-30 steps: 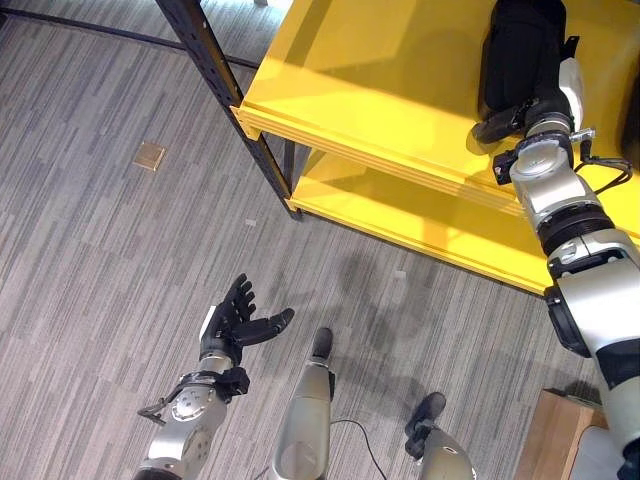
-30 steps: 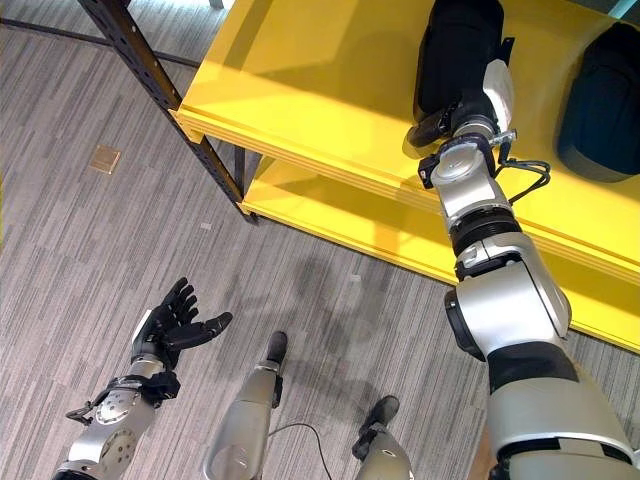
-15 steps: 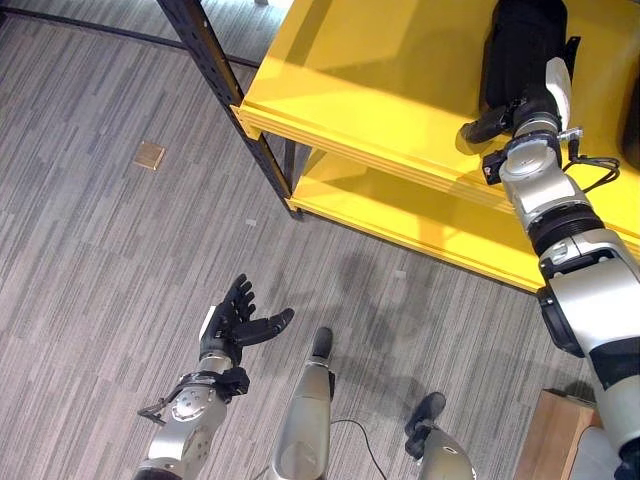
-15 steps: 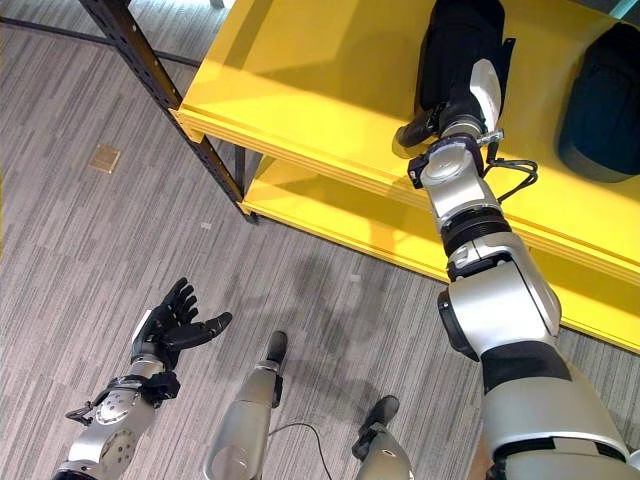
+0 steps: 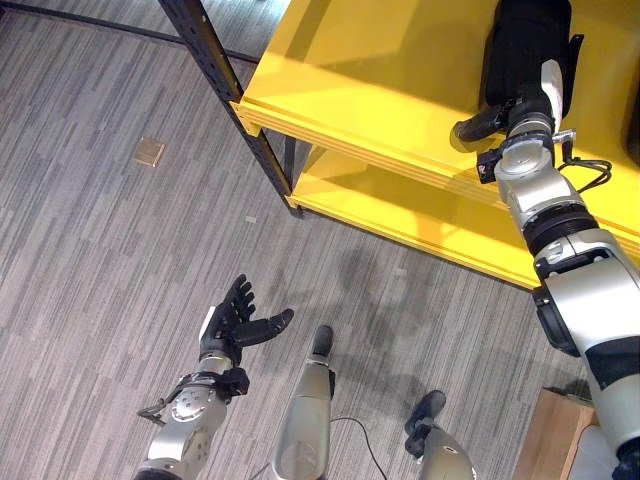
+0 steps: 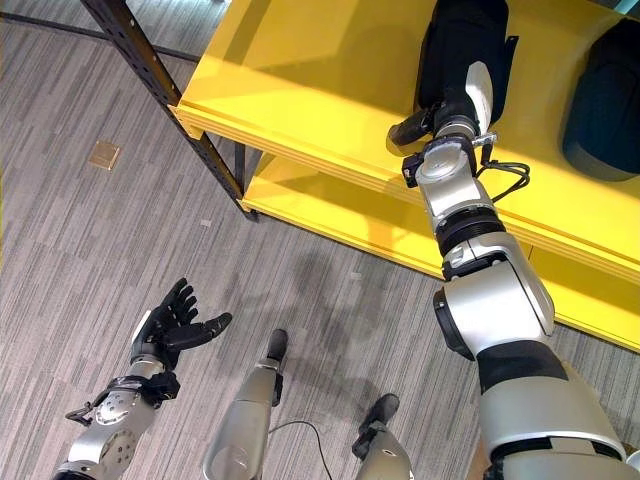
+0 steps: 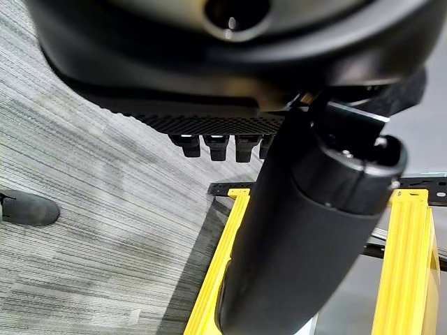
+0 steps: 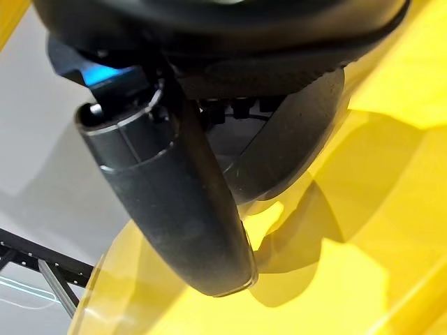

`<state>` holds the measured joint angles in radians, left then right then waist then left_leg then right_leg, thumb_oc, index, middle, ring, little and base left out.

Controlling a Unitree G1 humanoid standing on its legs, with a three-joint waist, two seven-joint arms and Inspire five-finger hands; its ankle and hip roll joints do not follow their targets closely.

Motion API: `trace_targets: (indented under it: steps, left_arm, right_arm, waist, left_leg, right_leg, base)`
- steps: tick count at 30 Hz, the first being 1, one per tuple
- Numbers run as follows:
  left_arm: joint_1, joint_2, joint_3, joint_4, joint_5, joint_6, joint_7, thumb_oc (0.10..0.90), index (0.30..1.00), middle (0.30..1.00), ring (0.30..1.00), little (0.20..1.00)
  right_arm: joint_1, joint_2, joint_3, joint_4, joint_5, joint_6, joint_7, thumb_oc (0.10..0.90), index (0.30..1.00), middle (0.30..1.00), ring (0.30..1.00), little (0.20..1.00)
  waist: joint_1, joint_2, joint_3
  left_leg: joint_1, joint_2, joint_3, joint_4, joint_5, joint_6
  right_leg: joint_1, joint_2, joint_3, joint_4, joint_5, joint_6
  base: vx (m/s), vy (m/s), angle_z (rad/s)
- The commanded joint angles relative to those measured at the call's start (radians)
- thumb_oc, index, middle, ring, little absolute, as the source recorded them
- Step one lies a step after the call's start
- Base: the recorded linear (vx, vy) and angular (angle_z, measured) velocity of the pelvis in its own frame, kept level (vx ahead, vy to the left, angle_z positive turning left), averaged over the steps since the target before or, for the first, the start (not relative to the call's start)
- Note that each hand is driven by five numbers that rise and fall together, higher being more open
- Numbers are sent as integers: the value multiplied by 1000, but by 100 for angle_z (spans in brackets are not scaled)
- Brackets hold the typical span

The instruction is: Move parts from the plastic box to the shelf.

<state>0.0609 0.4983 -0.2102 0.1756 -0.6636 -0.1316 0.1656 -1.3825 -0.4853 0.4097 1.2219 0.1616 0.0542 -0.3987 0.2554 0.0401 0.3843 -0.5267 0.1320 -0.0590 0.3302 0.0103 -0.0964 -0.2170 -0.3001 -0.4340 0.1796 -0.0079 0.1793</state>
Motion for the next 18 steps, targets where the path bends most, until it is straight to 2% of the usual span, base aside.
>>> trace_targets:
  steps: [1, 11, 18]
  left_arm:
    - [3, 91, 15, -107, -18, -87, 2, 900, 1000, 1000, 1000, 1000]
    - [-4, 89, 14, -109, -19, -85, 7, 900, 1000, 1000, 1000, 1000]
    - [-5, 93, 12, -107, -20, -83, 8, 900, 1000, 1000, 1000, 1000]
  right_arm:
    - [-128, -24, 10, -64, 32, -78, -25, 900, 1000, 1000, 1000, 1000]
    - [-120, -9, -32, -65, 113, -94, -21, 900, 1000, 1000, 1000, 1000]
    - [-130, -5, -31, -66, 122, -95, -23, 900, 1000, 1000, 1000, 1000]
  waist:
    - [27, -47, -18]
    - [38, -51, -22]
    - [44, -54, -25]
  left_leg:
    - [-89, 23, -44, 51, -28, -39]
    - [-106, 10, -46, 63, -36, -35]
    - [-119, 3, -50, 68, -38, -35]
  right_leg:
    - [115, -32, 14, -14, -14, 35]
    - [127, -31, 5, -34, 0, 41]
    - [133, -30, -2, -39, 4, 44]
  base:
    - [0, 0, 0]
    - [4, 5, 2]
    - [6, 5, 7]
